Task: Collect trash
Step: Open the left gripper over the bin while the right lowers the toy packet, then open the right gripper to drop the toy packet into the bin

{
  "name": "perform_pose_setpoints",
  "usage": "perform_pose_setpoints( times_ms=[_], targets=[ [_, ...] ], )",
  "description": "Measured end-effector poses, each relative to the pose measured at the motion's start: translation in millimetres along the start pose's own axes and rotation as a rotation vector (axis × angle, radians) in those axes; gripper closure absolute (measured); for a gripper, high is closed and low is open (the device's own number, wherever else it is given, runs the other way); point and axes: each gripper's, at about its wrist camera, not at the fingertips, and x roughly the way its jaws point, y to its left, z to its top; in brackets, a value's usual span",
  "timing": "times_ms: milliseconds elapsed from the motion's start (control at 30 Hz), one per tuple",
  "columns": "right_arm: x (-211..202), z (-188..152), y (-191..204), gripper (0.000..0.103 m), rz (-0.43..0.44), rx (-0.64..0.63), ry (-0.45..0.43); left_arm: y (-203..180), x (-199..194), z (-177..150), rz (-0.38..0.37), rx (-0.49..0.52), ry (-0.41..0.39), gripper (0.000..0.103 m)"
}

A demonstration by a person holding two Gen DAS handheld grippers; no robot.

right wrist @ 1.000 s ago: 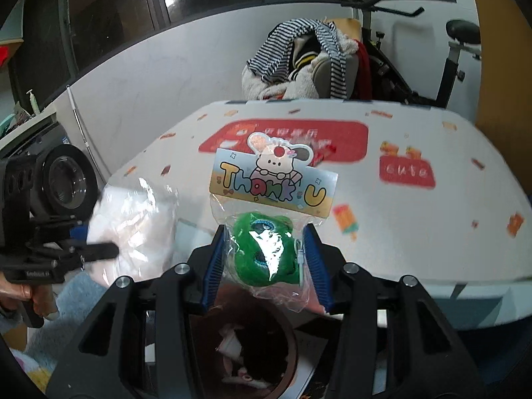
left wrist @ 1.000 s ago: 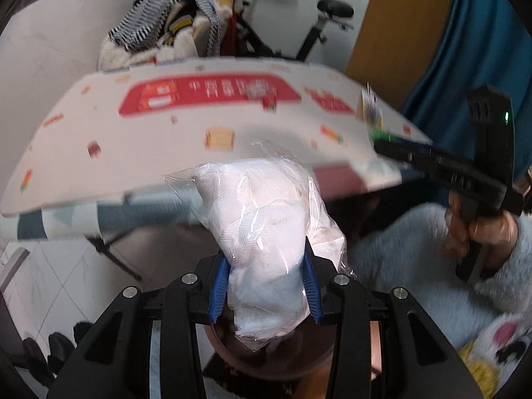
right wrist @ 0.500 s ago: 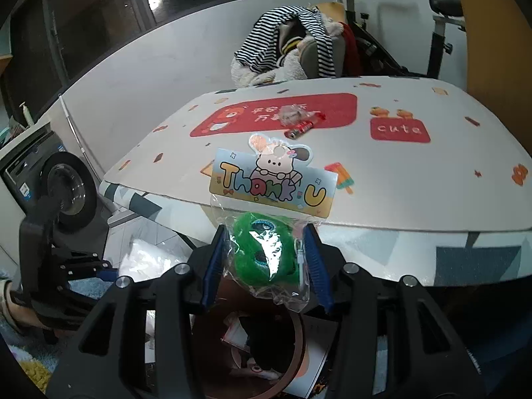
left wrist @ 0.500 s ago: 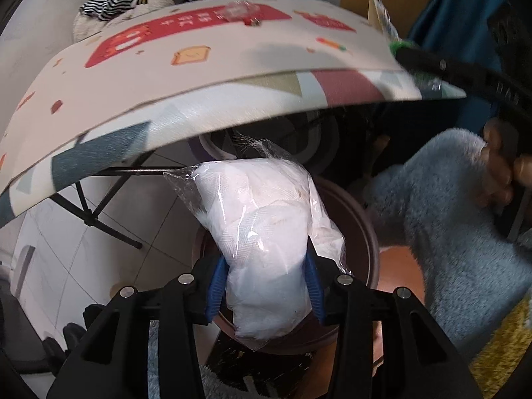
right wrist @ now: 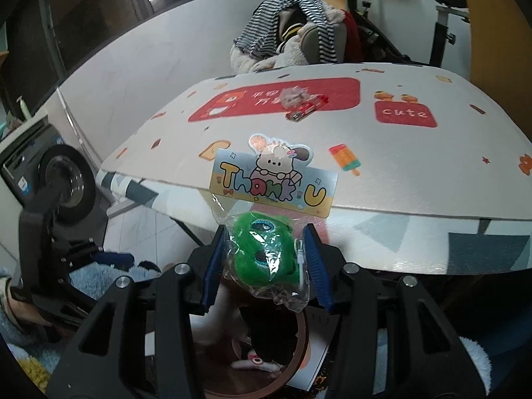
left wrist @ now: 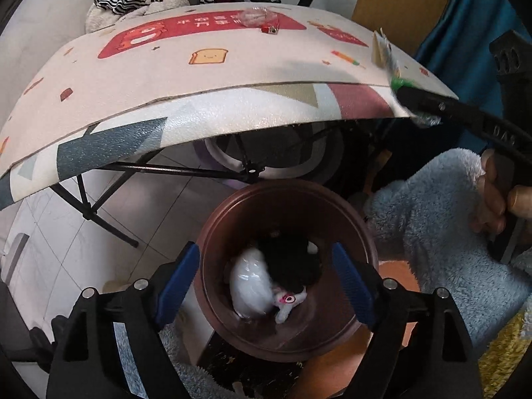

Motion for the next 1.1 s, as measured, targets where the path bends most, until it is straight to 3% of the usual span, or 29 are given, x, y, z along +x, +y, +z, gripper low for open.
perform_pose_setpoints(
  times_ms=[267, 600, 733, 1100],
  targets=[
    [3.0, -2.2, 4.5, 0.055, 0.007, -0.011, 0.015, 8.5, -31.4, -4.4, 0.069, -0.088, -0.166, 0.019],
    [18.1, -8.2, 21.8, 0.055, 0.043, -0.090, 0.095, 44.7, -73.2, -18.0, 0.160, -0.323, -0.367, 0.017],
    [28.6, -14.3, 36.3, 0.055, 0.045, -0.155, 0.148, 54.7, -78.1, -21.5, 0.160, -0.369, -0.384, 0.017],
    [53.0, -33.1, 61.3, 0.055, 0.062, -0.276, 0.284, 54.9, -75.6, -22.6, 0.167, -0.372, -0.379, 0.016]
  ],
)
